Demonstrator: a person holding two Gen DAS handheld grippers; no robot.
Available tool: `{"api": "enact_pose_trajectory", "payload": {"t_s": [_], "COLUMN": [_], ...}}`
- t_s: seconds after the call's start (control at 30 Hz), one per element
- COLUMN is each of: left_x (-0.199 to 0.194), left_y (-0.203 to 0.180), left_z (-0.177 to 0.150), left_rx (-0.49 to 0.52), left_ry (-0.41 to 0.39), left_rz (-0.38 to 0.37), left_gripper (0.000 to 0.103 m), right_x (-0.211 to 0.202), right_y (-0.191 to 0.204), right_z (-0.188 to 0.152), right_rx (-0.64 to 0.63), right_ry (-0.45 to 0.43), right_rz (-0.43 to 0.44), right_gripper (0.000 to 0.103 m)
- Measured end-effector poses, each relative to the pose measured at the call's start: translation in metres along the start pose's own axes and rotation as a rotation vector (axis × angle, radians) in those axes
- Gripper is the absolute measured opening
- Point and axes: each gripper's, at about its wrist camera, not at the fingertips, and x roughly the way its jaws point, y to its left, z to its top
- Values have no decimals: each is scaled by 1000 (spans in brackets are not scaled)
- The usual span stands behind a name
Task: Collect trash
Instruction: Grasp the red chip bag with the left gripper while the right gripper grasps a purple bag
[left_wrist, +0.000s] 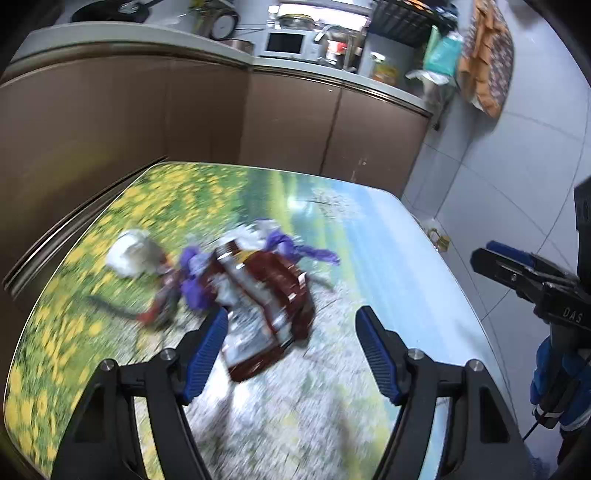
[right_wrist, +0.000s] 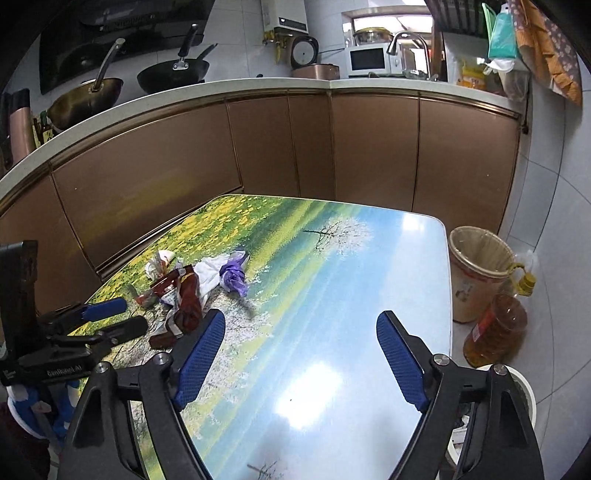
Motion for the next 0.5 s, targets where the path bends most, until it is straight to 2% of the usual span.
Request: {"api": "enact_pose_trajectory", "payload": {"t_s": [0.07, 0.13, 0.2, 0.27, 0.33, 0.4, 0.5], "left_x": [15, 29, 43, 53, 57, 60, 63], "left_y": [-7, -9, -7, -3, -1, 2, 5], "left_z": [4, 4, 2, -2, -6, -8, -9], "left_rx": [26, 36, 27, 10, -2, -17, -34], "left_ry": [12, 34, 68, 93, 106, 122, 134], "left_rz": [6, 20, 28, 29, 26, 10, -12], "left_gripper": [69, 63, 51, 47, 43, 34, 31], "right_x": [6, 14, 23, 36, 51, 66, 96], "right_y": [-2, -3, -1, 4, 8, 13, 22], "right_z": [3, 6, 11, 18, 24, 29, 33], "right_rx": [-1, -4, -14, -24, -24, -27, -29], "right_ry": [5, 13, 24, 35, 50, 66, 102], "right_rz": [5, 18, 41, 75, 118, 140, 183], "right_gripper": [83, 83, 83, 83, 80, 71, 63]}}
